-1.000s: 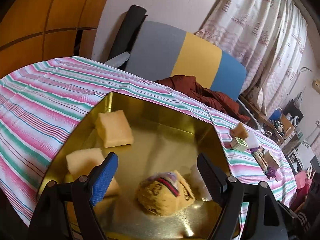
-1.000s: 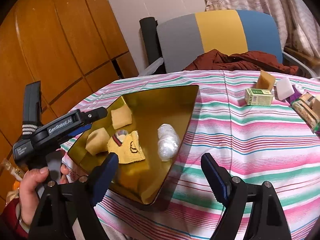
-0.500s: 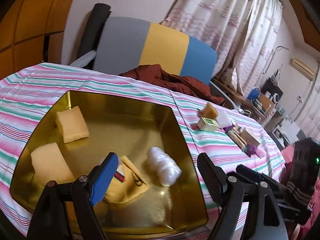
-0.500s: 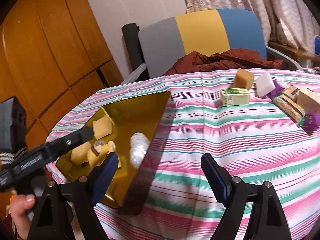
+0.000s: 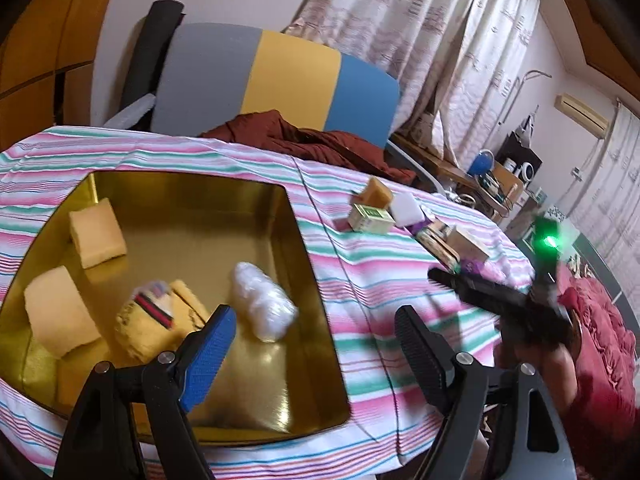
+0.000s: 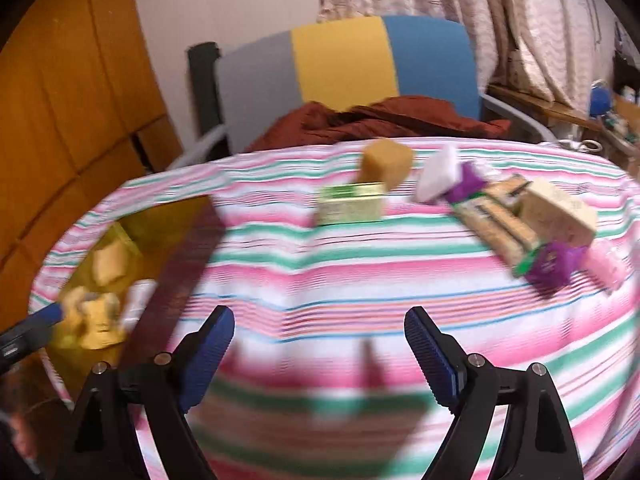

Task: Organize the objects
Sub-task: 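Move the right tool to the purple snack packet and grasp it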

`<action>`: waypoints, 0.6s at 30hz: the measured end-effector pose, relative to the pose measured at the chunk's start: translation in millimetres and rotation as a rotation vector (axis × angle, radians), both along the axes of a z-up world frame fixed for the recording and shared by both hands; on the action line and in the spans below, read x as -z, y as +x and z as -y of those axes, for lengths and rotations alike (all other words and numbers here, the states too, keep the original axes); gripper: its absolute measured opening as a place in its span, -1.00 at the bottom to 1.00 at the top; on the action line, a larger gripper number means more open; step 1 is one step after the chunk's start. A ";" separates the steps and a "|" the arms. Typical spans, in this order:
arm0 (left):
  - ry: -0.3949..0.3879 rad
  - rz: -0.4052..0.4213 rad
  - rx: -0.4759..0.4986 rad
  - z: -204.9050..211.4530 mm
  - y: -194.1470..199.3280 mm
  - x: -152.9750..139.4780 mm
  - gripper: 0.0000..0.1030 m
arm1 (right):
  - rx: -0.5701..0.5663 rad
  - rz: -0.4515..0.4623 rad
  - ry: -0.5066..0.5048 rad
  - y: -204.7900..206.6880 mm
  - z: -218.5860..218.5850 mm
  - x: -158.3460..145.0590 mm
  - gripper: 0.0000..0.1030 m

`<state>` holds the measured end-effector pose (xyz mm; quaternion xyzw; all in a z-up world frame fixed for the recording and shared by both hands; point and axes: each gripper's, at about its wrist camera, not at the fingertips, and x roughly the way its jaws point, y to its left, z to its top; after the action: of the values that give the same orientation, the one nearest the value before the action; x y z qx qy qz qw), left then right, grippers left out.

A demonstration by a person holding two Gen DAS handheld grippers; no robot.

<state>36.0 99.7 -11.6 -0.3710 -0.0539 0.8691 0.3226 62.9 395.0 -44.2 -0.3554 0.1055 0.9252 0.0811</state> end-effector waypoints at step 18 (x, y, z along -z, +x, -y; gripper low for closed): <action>-0.042 0.036 0.103 -41.5 29.5 5.4 0.61 | 0.115 0.213 0.048 -86.4 -144.2 34.9 0.71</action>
<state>65.5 141.2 -17.0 -0.3957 -0.0226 0.8455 0.3579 -23.5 539.1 -79.1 -0.4431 0.0943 0.8782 0.1534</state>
